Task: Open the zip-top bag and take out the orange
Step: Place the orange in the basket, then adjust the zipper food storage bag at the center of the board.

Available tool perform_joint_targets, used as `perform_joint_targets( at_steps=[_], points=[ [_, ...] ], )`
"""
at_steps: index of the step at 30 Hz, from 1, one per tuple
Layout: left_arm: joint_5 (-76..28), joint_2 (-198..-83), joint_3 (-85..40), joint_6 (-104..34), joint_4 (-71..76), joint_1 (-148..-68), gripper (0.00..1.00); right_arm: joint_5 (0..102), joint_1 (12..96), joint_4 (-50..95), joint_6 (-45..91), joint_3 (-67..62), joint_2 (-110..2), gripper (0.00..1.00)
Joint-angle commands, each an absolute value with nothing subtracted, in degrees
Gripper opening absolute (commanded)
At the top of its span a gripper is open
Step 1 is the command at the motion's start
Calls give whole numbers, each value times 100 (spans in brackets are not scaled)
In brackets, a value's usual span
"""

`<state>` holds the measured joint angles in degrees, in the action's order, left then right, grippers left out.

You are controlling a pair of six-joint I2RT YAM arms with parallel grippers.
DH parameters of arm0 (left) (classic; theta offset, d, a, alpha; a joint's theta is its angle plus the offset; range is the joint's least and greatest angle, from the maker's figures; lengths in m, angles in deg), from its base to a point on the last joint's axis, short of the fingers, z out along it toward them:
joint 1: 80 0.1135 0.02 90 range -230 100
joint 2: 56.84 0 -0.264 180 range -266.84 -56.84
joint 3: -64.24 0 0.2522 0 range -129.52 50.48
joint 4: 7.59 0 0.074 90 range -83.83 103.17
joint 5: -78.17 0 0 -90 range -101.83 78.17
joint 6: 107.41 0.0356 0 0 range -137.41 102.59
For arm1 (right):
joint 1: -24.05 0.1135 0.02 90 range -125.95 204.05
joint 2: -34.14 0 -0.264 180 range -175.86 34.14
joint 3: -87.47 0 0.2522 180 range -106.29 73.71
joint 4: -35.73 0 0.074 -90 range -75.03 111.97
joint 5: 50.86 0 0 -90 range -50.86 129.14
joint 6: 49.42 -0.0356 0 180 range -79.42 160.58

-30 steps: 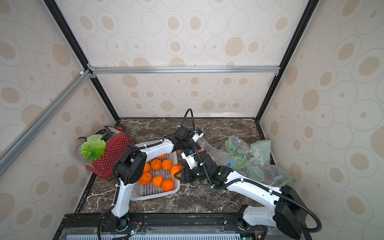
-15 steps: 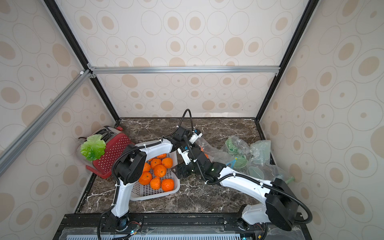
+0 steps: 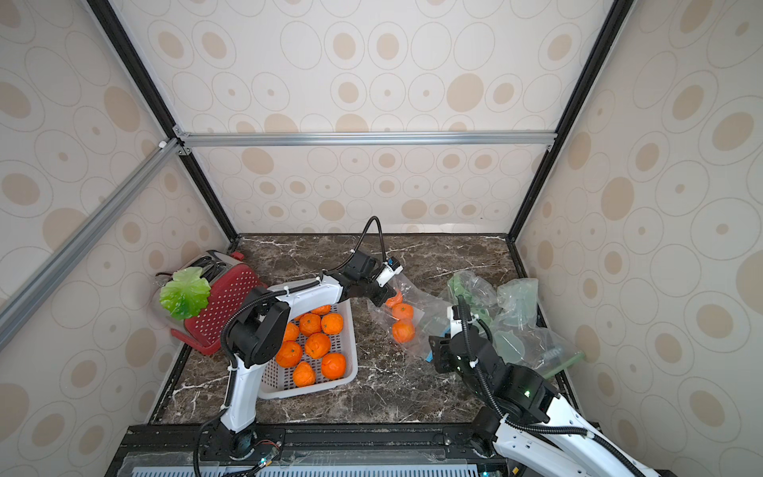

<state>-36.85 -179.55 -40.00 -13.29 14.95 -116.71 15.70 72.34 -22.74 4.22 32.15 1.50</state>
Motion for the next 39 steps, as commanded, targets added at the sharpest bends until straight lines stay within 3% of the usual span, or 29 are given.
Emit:
perform_joint_targets(
  at_steps=[1,5,9,17,22,29,39],
  points=[
    [-3513,-17971,-4233,-942,1699,-11614,0,754,7210,-2966,-583,3500,-66,42],
    [-3582,-17963,-4198,-880,1738,-11613,0,511,6585,-2466,-223,3855,-549,39],
    [-3697,-17988,-4156,-938,1709,-11600,0,2004,5397,-1368,367,4139,-1101,38],
    [-3904,-18039,-4195,-1005,1687,-11592,0,3273,5173,1189,1697,4488,-2145,40],
    [-4493,-17804,-4053,-1228,1433,-11593,0,4103,5169,2215,2113,4654,-2682,53],
    [-5150,-16769,-3833,-1528,1014,-11595,0,4452,5171,4140,1991,6122,-2353,70],
    [-5604,-16556,-3583,-1707,886,-11794,0,4767,5169,5097,1966,6593,-2189,91]
  ],
)
